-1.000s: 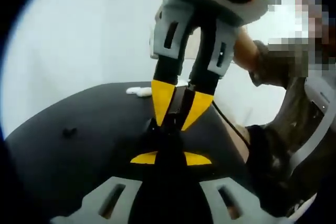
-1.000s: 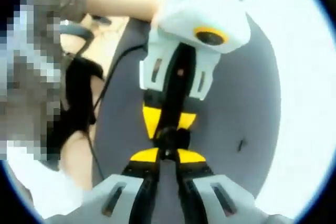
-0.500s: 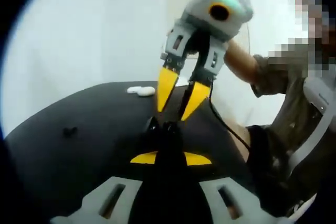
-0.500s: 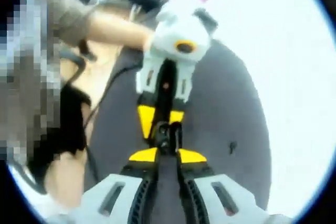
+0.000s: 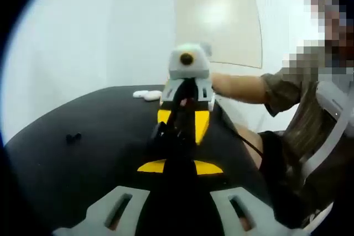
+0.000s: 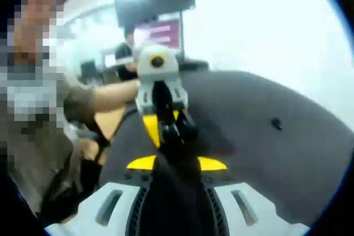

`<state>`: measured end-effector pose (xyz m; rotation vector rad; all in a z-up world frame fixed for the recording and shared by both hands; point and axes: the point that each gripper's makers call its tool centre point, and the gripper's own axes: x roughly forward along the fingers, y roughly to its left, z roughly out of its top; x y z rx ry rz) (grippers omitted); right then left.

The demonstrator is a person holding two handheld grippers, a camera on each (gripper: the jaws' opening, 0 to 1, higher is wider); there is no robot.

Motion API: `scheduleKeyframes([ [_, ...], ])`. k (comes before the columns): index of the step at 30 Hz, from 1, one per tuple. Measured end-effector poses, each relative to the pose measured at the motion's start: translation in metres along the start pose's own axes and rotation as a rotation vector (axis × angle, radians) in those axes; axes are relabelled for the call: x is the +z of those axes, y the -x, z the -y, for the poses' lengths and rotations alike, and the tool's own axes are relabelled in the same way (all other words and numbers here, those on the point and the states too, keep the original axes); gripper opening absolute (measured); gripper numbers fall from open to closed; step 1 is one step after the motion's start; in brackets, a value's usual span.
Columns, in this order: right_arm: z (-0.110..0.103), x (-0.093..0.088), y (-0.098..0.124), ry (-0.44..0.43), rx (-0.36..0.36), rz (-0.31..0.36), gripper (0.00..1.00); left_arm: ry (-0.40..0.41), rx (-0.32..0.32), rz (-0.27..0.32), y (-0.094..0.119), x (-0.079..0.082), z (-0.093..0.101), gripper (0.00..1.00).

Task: Pick up three earphones and place each one into its charging case using tactile feedback, ensure that each earphone is properly inserted and securely positioned inside the case.

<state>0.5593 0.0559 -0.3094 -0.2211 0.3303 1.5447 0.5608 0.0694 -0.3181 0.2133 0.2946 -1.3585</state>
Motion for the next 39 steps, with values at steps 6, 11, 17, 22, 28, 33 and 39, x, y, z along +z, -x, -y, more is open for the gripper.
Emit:
scheduleKeyframes([
  [6,-0.006,0.002,-0.022,-0.009,0.048,0.024,0.2,-0.022,0.009,0.003,0.0,-0.001,0.0,0.15],
  [11,-0.012,0.006,-0.016,0.004,0.045,0.053,0.19,-0.02,0.006,0.007,0.003,-0.001,-0.001,0.17],
  [17,-0.018,0.004,-0.015,0.0,0.038,0.062,0.19,-0.028,0.023,0.015,0.003,0.0,-0.002,0.21],
  [22,-0.015,0.002,-0.012,0.009,0.031,0.065,0.18,-0.041,0.04,0.013,0.005,0.001,-0.006,0.27],
  [28,-0.012,0.0,-0.012,0.005,0.031,0.064,0.18,0.001,0.072,-0.007,0.037,0.015,-0.016,0.38],
  [33,-0.011,-0.001,-0.013,0.034,0.018,0.064,0.18,0.374,0.347,0.218,0.072,0.057,-0.101,0.29],
  [39,-0.01,-0.001,-0.017,0.055,0.018,0.063,0.18,0.636,0.616,0.155,0.056,0.035,-0.171,0.27],
])
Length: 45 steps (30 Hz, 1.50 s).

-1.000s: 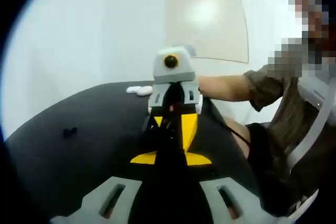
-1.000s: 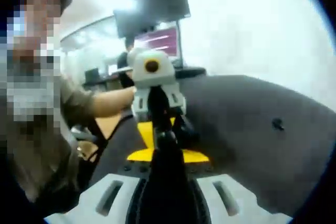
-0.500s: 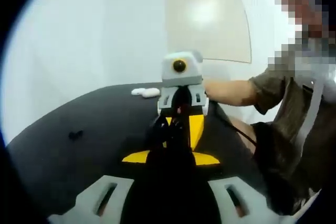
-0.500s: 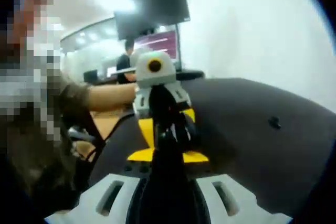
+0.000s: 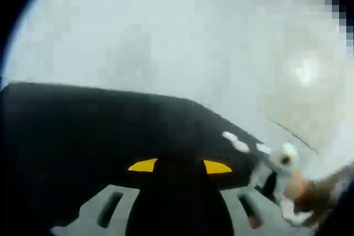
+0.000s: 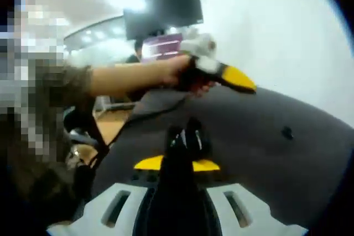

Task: Pick up three earphones and place each one into its charging case using tactile feedback, ensure that each earphone is properly inserted and securely positioned inside the case.

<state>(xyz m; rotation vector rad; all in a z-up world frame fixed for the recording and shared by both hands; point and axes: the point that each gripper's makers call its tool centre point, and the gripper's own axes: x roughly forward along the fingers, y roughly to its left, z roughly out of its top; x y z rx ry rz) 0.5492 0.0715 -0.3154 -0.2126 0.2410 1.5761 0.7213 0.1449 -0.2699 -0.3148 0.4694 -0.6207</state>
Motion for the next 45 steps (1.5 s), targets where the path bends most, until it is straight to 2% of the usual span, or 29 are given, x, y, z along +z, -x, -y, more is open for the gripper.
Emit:
scheduleKeyframes([
  [3,0.0,0.0,0.0,0.008,-0.002,0.0,0.18,0.041,0.102,-0.035,-0.028,-0.005,-0.009,0.23],
  [7,0.0,0.0,-0.001,0.016,-0.006,0.0,0.18,-0.005,0.189,-0.13,-0.057,-0.022,-0.015,0.19],
  [9,-0.001,-0.001,-0.002,0.02,-0.01,-0.001,0.18,-0.008,0.193,-0.134,-0.067,-0.024,-0.01,0.2],
  [11,-0.002,-0.001,-0.002,0.023,-0.011,-0.001,0.18,0.021,0.194,-0.108,-0.072,-0.021,-0.006,0.21],
  [14,-0.003,-0.001,-0.003,0.031,-0.013,-0.002,0.18,0.037,0.206,-0.11,-0.078,-0.02,-0.008,0.21],
  [16,-0.004,0.0,-0.004,0.035,-0.014,-0.002,0.18,0.026,0.24,-0.117,-0.078,-0.023,-0.012,0.18],
  [18,-0.005,0.0,-0.004,0.04,-0.014,-0.002,0.18,0.049,0.257,-0.094,-0.078,-0.02,-0.014,0.17],
  [23,-0.007,0.0,-0.004,0.051,-0.016,-0.003,0.18,0.068,0.256,-0.08,-0.079,-0.021,-0.012,0.15],
  [29,-0.008,0.0,-0.004,0.055,-0.013,-0.002,0.18,0.071,0.237,-0.097,-0.07,-0.021,-0.003,0.18],
  [30,-0.008,0.0,-0.004,0.056,-0.012,-0.002,0.18,0.062,0.244,-0.109,-0.069,-0.026,-0.001,0.18],
  [32,-0.009,0.0,-0.003,0.064,-0.012,-0.002,0.18,0.062,0.248,-0.134,-0.071,-0.033,0.0,0.16],
  [33,-0.009,0.0,-0.003,0.065,-0.013,-0.002,0.18,0.047,0.261,-0.116,-0.072,-0.031,-0.002,0.15],
  [39,-0.009,-0.001,-0.001,0.069,-0.013,-0.002,0.18,0.047,0.275,-0.108,-0.075,-0.03,-0.006,0.09],
  [45,-0.007,-0.001,0.0,0.067,-0.011,-0.001,0.18,-0.083,0.259,-0.133,-0.076,-0.026,-0.004,0.09],
])
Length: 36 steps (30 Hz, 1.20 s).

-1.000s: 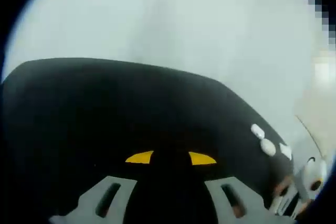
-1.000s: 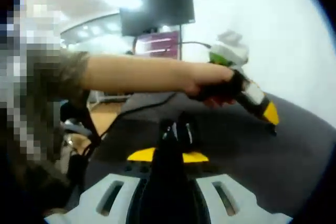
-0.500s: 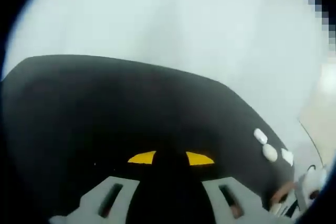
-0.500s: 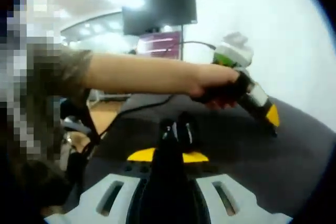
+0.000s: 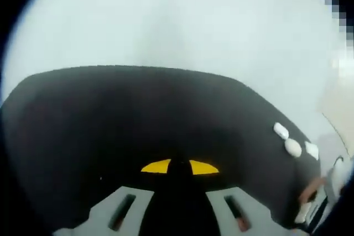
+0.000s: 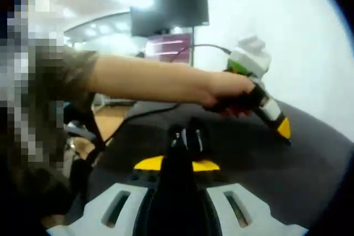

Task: Pick up three earphones and place each one into its charging case using tactile feedback, ensure that each earphone is properly inserted and securely positioned inside the case.

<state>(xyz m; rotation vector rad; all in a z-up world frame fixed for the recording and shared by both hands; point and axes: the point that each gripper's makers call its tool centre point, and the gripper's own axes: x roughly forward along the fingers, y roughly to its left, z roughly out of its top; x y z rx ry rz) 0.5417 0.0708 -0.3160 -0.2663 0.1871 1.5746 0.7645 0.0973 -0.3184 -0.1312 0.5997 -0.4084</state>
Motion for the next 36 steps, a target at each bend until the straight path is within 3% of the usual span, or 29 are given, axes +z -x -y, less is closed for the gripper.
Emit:
scheduleKeyframes([
  [3,0.001,0.0,0.001,-0.001,-0.001,0.001,0.18,-0.119,-0.011,0.065,0.011,0.016,0.002,0.09],
  [5,0.001,0.0,0.001,-0.003,0.0,0.001,0.18,-0.267,-0.1,0.16,0.028,0.034,0.019,0.09],
  [6,0.001,0.0,0.001,-0.005,0.001,0.002,0.18,-0.332,-0.101,0.181,0.039,0.039,0.021,0.09],
  [7,0.002,0.0,0.001,-0.008,0.001,0.001,0.18,-0.453,-0.176,0.216,0.052,0.042,0.035,0.09],
  [8,0.002,0.0,0.001,-0.01,0.001,0.001,0.18,-0.573,-0.252,0.256,0.067,0.042,0.049,0.09],
  [9,0.002,0.0,0.001,-0.013,0.002,0.001,0.18,-0.665,-0.283,0.281,0.08,0.04,0.056,0.09],
  [11,0.002,0.0,0.0,-0.023,0.004,0.001,0.18,-0.814,-0.363,0.284,0.109,0.028,0.067,0.09],
  [14,0.005,0.0,0.0,-0.029,0.006,0.002,0.18,-0.906,-0.441,0.324,0.142,0.02,0.075,0.09],
  [18,0.007,0.001,0.0,-0.033,0.007,0.003,0.18,-1.043,-0.382,0.311,0.166,0.011,0.068,0.09],
  [21,0.009,0.001,-0.001,-0.036,0.007,0.003,0.18,-1.139,-0.401,0.317,0.182,-0.003,0.08,0.09],
  [24,0.009,0.0,-0.001,-0.034,0.006,0.003,0.18,-1.298,-0.372,0.321,0.19,-0.018,0.095,0.09],
  [26,0.01,0.0,-0.001,-0.037,0.005,0.003,0.18,-1.374,-0.357,0.296,0.19,-0.029,0.101,0.09],
  [28,0.01,0.0,0.0,-0.041,0.007,0.003,0.18,-1.415,-0.4,0.271,0.189,-0.042,0.11,0.09],
  [30,0.01,-0.001,0.001,-0.046,0.008,0.004,0.18,-1.489,-0.375,0.255,0.185,-0.048,0.112,0.09],
  [32,0.011,-0.001,0.001,-0.044,0.008,0.004,0.18,-1.566,-0.367,0.195,0.178,-0.059,0.11,0.09],
  [36,0.012,-0.002,0.003,-0.045,0.008,0.007,0.18,-1.619,-0.369,0.159,0.17,-0.072,0.113,0.09],
])
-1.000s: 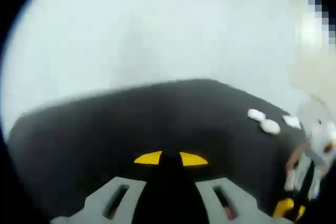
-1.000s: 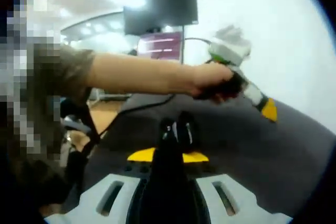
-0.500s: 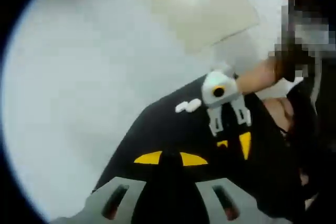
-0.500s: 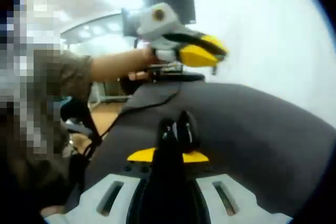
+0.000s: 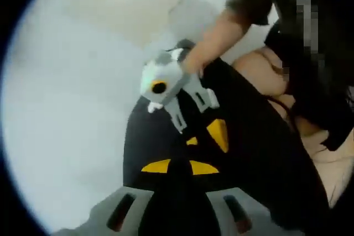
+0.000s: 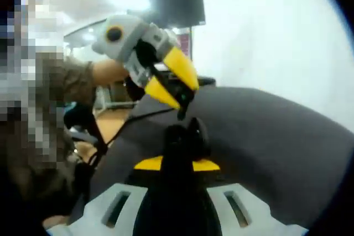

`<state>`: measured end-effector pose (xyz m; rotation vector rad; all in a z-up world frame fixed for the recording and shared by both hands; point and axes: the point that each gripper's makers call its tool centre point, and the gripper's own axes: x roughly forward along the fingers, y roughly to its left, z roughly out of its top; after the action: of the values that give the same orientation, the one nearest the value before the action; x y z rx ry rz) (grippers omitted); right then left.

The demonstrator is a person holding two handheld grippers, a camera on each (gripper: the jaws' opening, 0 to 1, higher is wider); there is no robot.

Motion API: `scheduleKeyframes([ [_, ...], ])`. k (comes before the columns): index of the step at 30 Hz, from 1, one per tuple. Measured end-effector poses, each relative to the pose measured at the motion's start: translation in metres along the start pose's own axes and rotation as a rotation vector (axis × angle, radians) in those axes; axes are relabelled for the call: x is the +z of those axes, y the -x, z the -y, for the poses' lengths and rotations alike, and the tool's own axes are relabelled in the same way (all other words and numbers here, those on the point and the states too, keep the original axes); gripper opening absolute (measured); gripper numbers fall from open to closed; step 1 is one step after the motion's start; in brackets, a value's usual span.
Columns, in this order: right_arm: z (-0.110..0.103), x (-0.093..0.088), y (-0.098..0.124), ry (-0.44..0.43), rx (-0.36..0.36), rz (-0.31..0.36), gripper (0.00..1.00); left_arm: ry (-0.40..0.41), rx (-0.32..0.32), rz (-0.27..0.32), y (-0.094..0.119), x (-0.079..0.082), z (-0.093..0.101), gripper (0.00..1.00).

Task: Pick up three earphones and place each one into its charging case using tactile feedback, ensure that each earphone is properly inserted and securely positioned inside the case.

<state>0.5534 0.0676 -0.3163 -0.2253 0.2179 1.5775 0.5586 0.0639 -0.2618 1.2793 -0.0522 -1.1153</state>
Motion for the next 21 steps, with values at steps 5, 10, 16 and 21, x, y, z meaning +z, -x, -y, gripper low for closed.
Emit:
scheduleKeyframes([
  [5,-0.0001,-0.0004,0.0008,0.002,0.001,0.002,0.18,-0.018,0.008,-0.001,-0.005,0.0033,-0.0007,0.09],
  [10,-0.0009,0.0002,0.0012,-0.001,0.004,0.008,0.18,-0.051,-0.006,-0.028,-0.0068,-0.0019,0.0043,0.09],
  [16,-0.002,0.0008,0.0002,-0.003,0.005,0.007,0.18,-0.085,-0.022,-0.046,-0.0019,-0.0016,0.0061,0.09],
  [21,-0.0032,0.0012,-0.0007,0.0,0.004,0.006,0.18,-0.094,-0.022,-0.043,0.0002,-0.0014,0.0068,0.09],
])
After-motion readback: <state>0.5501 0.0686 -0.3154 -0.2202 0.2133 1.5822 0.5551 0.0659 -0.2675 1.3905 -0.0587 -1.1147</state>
